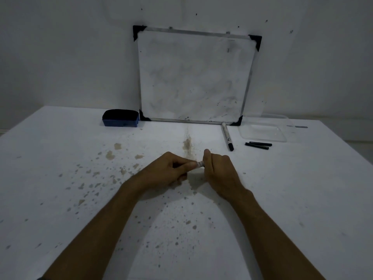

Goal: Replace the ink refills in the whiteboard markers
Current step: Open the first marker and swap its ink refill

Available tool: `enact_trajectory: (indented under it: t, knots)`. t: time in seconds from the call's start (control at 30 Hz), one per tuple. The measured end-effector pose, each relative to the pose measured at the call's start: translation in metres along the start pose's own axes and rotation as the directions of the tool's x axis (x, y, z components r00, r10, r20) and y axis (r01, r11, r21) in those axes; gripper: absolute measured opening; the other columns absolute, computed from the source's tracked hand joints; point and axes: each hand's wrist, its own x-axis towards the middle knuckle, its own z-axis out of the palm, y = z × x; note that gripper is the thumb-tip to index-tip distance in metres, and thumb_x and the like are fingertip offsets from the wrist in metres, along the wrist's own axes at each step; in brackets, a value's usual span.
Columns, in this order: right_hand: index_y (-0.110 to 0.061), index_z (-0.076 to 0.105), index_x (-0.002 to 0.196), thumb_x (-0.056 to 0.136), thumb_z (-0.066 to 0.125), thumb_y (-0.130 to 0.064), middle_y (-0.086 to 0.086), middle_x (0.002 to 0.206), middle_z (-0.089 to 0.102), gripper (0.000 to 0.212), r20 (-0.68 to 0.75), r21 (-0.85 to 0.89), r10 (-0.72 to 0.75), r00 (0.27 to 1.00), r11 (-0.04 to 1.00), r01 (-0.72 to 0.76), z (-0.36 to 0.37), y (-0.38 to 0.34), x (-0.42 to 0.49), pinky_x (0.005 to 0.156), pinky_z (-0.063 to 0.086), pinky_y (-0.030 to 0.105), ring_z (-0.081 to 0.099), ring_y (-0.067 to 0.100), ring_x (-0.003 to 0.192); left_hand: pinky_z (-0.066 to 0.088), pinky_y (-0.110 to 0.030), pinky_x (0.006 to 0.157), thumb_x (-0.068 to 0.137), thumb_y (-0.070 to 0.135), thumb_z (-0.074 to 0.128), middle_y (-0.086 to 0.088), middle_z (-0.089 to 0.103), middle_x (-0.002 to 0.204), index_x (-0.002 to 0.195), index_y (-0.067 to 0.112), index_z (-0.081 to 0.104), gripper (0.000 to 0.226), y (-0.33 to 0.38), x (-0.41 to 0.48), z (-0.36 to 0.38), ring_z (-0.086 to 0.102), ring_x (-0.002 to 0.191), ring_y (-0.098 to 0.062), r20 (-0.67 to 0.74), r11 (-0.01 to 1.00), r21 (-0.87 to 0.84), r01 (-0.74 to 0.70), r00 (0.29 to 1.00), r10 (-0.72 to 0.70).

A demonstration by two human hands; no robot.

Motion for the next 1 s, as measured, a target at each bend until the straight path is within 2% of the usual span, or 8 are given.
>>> enact_trajectory:
  t: [0.1, 0.2, 0.3, 0.37, 0.6, 0.77, 0.83, 1.0]
  knots:
    - [-0.006, 0.064, 0.079, 0.109, 0.026, -0.016, 0.003, 0.055, 0.05, 0.049, -0.045, 0.122, -0.108, 0.993, 0.986, 0.113, -0.005, -0.005, 0.003, 0.049, 0.041, 0.022, 0.048, 0.01, 0.045, 0.033, -0.022, 0.044, 0.102, 0.046, 0.054, 0.001, 0.053, 0.064, 0.114, 0.025, 0.08, 0.036, 0.002, -0.005, -0.016, 0.037, 0.048, -0.011, 0.225, 0.94, -0.299, 0.166, 0.969, -0.1]
    - [-0.026, 0.046, 0.065, 0.11, 0.035, -0.021, -0.01, 0.054, 0.047, 0.048, -0.321, 0.173, -0.018, 0.947, 0.982, 0.077, -0.005, -0.002, 0.007, 0.051, 0.038, 0.005, 0.054, -0.001, 0.048, 0.026, -0.02, 0.04, 0.107, 0.04, 0.047, 0.004, 0.045, 0.065, 0.125, 0.019, 0.075, 0.039, -0.003, -0.005, -0.026, 0.03, 0.047, -0.009, 0.156, 0.887, -0.429, 0.169, 0.981, -0.112]
    - [-0.016, 0.059, 0.089, 0.106, 0.041, -0.042, 0.0, 0.082, 0.067, 0.037, -0.158, 0.114, 0.048, 0.986, 0.993, -0.03, -0.002, 0.003, 0.004, 0.065, 0.05, 0.018, 0.064, 0.006, 0.073, 0.034, -0.021, 0.044, 0.111, 0.035, 0.04, 0.003, 0.047, 0.066, 0.126, 0.009, 0.067, 0.041, -0.007, 0.0, -0.018, 0.038, 0.049, -0.01, 0.011, 0.82, -0.563, 0.105, 0.993, -0.119]
    - [-0.018, 0.06, 0.098, 0.101, 0.053, -0.045, -0.002, 0.09, 0.065, 0.028, -0.034, 0.058, 0.04, 0.999, 0.998, -0.038, 0.004, 0.008, 0.002, 0.069, 0.05, 0.022, 0.06, 0.008, 0.078, 0.044, -0.023, 0.053, 0.111, 0.033, 0.042, 0.0, 0.053, 0.069, 0.121, 0.005, 0.065, 0.038, -0.008, 0.003, -0.012, 0.048, 0.057, -0.013, -0.036, 0.791, -0.608, 0.074, 0.992, -0.121]
    - [-0.029, 0.073, 0.093, 0.086, 0.076, -0.045, -0.023, 0.087, 0.066, 0.018, 0.054, -0.007, -0.015, 0.998, 1.0, 0.016, 0.004, 0.009, 0.001, 0.071, 0.041, 0.007, 0.059, -0.006, 0.085, 0.061, -0.029, 0.074, 0.104, 0.027, 0.06, -0.007, 0.072, 0.087, 0.112, 0.009, 0.076, 0.026, -0.007, 0.006, -0.006, 0.07, 0.073, -0.016, -0.198, 0.838, -0.542, 0.062, 0.96, -0.199]
    - [-0.031, 0.069, 0.114, 0.097, 0.062, -0.041, -0.02, 0.1, 0.069, 0.021, -0.065, 0.167, 0.055, 0.996, 0.985, -0.044, 0.001, 0.003, 0.002, 0.077, 0.045, 0.014, 0.06, -0.003, 0.091, 0.05, -0.024, 0.049, 0.095, 0.041, 0.07, 0.003, 0.076, 0.079, 0.108, 0.028, 0.08, 0.021, 0.002, 0.001, -0.002, 0.06, 0.053, -0.009, -0.221, 0.934, -0.355, 0.038, 0.967, -0.123]
    - [-0.033, 0.067, 0.124, 0.098, 0.059, -0.045, -0.014, 0.104, 0.073, 0.03, -0.088, 0.29, 0.079, 0.993, 0.956, -0.05, -0.004, -0.001, 0.003, 0.082, 0.049, 0.018, 0.064, 0.001, 0.095, 0.05, -0.022, 0.048, 0.093, 0.043, 0.07, 0.004, 0.078, 0.081, 0.113, 0.036, 0.078, 0.023, 0.004, 0.0, 0.0, 0.059, 0.051, -0.009, -0.19, 0.951, -0.309, 0.036, 0.977, -0.099]
    - [-0.027, 0.077, 0.109, 0.097, 0.064, -0.038, -0.016, 0.099, 0.077, 0.021, 0.012, 0.341, 0.062, 0.998, 0.938, -0.063, -0.012, -0.001, 0.003, 0.081, 0.057, 0.024, 0.069, 0.004, 0.095, 0.058, -0.025, 0.055, 0.092, 0.043, 0.072, 0.005, 0.082, 0.086, 0.115, 0.032, 0.079, 0.026, 0.0, 0.0, -0.002, 0.067, 0.056, -0.012, -0.195, 0.975, -0.222, 0.015, 0.979, -0.059]
